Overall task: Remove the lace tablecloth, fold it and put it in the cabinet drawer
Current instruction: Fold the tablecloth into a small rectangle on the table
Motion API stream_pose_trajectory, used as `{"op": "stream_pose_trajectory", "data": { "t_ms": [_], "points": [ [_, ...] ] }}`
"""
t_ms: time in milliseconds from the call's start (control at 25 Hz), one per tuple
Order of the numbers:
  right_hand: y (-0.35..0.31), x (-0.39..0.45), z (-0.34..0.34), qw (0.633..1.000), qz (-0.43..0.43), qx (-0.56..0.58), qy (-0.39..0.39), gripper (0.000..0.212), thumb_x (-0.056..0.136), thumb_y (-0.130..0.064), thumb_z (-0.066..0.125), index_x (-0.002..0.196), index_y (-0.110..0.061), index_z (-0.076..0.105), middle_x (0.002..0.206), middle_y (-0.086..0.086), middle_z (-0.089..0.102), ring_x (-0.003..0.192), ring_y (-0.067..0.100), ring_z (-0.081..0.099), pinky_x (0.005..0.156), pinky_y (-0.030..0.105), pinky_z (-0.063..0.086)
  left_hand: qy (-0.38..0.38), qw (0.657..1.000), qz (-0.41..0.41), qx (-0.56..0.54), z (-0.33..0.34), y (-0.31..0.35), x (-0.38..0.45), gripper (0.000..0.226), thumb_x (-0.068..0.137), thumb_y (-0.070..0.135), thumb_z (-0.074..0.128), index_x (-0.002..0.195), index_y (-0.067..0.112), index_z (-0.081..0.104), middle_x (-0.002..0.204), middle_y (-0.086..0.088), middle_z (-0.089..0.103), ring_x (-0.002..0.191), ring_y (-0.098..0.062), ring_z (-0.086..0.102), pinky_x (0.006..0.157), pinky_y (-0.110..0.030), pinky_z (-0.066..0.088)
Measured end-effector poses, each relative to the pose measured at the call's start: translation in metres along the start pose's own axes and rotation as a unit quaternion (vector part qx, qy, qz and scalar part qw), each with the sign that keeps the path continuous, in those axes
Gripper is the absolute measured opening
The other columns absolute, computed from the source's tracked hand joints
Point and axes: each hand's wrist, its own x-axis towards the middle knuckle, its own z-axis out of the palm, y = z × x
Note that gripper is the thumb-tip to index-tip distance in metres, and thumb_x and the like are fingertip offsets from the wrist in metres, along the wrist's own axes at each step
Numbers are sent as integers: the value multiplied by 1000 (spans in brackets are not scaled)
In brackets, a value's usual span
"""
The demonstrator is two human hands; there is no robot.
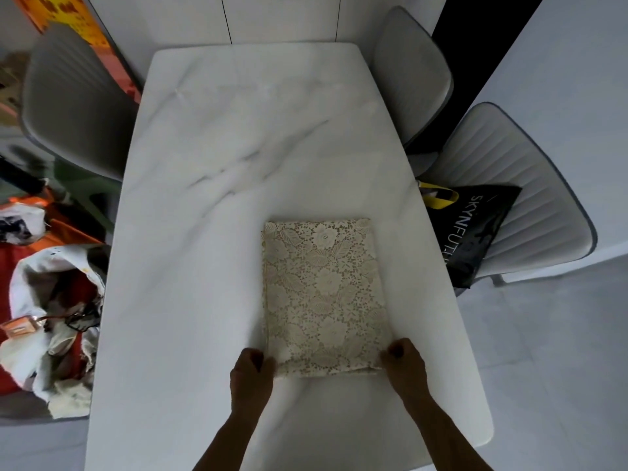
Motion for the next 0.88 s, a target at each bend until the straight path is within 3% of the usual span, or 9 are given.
{"op": "stream_pose_trajectory", "data": {
  "t_ms": [120, 200, 320, 400, 520, 600, 720, 800, 880],
  "points": [
    [11, -17, -9, 998, -35, 15, -41, 16, 81, 2, 66, 77, -8, 55, 69, 4, 57, 68, 23, 56, 59, 28, 46, -61, 995, 60, -44, -22, -13, -1, 21, 87, 7, 63, 91, 19, 47, 53, -4, 55, 48, -17, 43, 49, -28, 41],
    [28, -40, -14, 994, -4, 15, -106, 17, 78, 0, 69, 75, -9, 55, 66, 5, 59, 60, 20, 58, 49, 23, 44, -106, 990, 88, -36, -43, -32, -9, 20, 90, 11, 63, 93, 24, 48, 53, -9, 55, 47, -15, 43, 49, -28, 44],
    [68, -75, -10, 977, 37, -110, -181, 15, 79, -10, 67, 73, -16, 54, 71, 1, 61, 62, 15, 59, 54, 21, 44, -148, 983, 83, 73, -68, -65, -31, 16, 91, 20, 63, 87, 32, 54, 68, -6, 64, 58, -12, 60, 58, -29, 52],
    [74, -83, -10, 975, 9, -157, -158, 14, 84, -18, 66, 78, -21, 54, 75, -4, 62, 67, 8, 56, 56, 16, 41, -131, 980, 109, 102, -72, -71, -33, 28, 89, 10, 66, 84, 36, 56, 78, 1, 69, 73, -7, 67, 65, -18, 52],
    [48, -67, -6, 987, -49, -83, -126, 9, 89, -19, 67, 90, -17, 59, 81, -3, 63, 72, 6, 57, 61, 16, 43, -135, 982, 108, 79, -61, -42, -14, 26, 87, 7, 68, 84, 31, 61, 87, 5, 70, 81, -3, 66, 64, -14, 48],
    [23, -51, -4, 988, -45, -1, -149, 5, 90, -12, 65, 92, -16, 65, 86, 0, 66, 75, 11, 58, 65, 25, 44, -193, 978, 77, 36, -54, -20, 3, 28, 88, 6, 67, 80, 33, 67, 84, 10, 71, 77, 1, 63, 62, -15, 45],
    [5, -37, -13, 971, 14, 154, -183, 31, 94, 0, 52, 100, -18, 76, 96, 2, 74, 82, 24, 68, 71, 38, 54, -270, 962, 19, -29, -55, -4, 18, 33, 88, 12, 57, 90, 41, 74, 93, 21, 74, 71, 3, 60, 53, -16, 38],
    [13, -31, -23, 953, 39, 203, -222, 43, 90, 8, 49, 106, -20, 78, 100, 0, 78, 89, 23, 73, 79, 44, 58, -320, 946, -35, -50, -63, -10, 27, 41, 81, 13, 49, 106, 35, 74, 108, 7, 74, 84, -13, 57, 62, -26, 36],
    [28, -30, -27, 941, 22, 204, -270, 53, 85, 18, 50, 113, -20, 75, 108, -3, 76, 97, 16, 72, 83, 39, 60, -377, 925, -31, -36, -69, -21, 32, 59, 76, -12, 47, 114, 26, 72, 118, 3, 70, 102, -16, 60, 74, -26, 43]
  ]
}}
